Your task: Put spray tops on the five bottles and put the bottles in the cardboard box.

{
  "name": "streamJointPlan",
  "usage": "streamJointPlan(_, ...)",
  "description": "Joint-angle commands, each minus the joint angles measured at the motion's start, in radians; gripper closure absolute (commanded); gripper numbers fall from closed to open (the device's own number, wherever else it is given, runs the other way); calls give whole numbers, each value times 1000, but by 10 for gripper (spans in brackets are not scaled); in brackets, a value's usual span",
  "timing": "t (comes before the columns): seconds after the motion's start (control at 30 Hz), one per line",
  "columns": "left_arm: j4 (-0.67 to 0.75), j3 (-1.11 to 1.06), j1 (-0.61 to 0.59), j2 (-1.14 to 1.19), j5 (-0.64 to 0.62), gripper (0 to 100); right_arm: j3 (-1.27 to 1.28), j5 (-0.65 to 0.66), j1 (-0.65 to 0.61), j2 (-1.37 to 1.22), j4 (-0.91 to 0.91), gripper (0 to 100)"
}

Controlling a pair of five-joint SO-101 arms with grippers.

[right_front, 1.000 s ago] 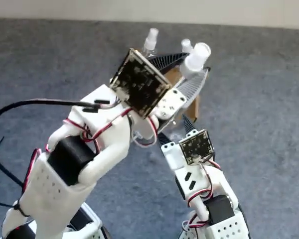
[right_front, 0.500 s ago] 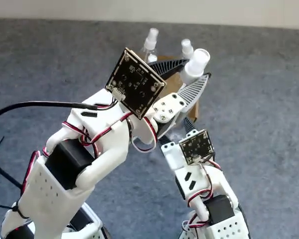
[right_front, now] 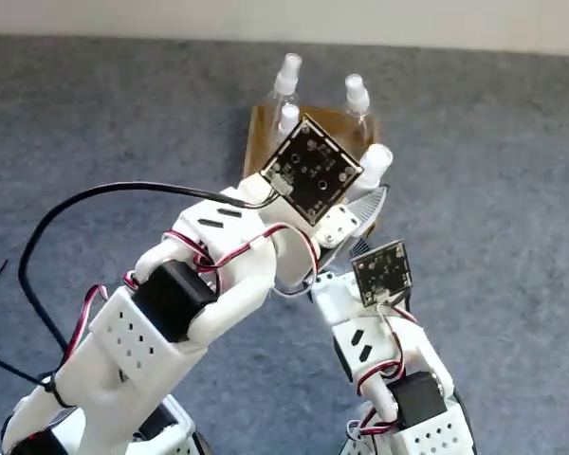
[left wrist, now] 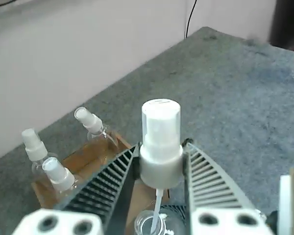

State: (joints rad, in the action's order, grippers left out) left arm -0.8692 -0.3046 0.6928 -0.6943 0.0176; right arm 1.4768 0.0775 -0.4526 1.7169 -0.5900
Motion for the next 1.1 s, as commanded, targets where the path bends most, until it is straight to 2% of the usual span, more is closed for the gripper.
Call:
streamJointPlan(0.0,69,-65,-81,-22,-12,892,-77,-26,7,7,-5,995)
streamJointPlan(0.27,87,-194,-130,-42,-68,864,-125,-29,28,5,-5,995)
streamJointPlan(0.43,86,-246,-128,-174,-66,780,-125,-29,28,5,-5,995)
streamJointPlan(0.67,83,-223,-131,-314,-61,780,-125,-29,28,5,-5,995)
streamJointPlan(0.73,84,-191,-145,-289,-44,794,-125,-29,28,5,-5,995)
streamJointPlan(0.9,118,-58,-236,-90,28,917,-125,-29,28,5,-5,995)
streamJointPlan(1.07,104,65,-229,67,57,919,-125,-29,28,5,-5,995)
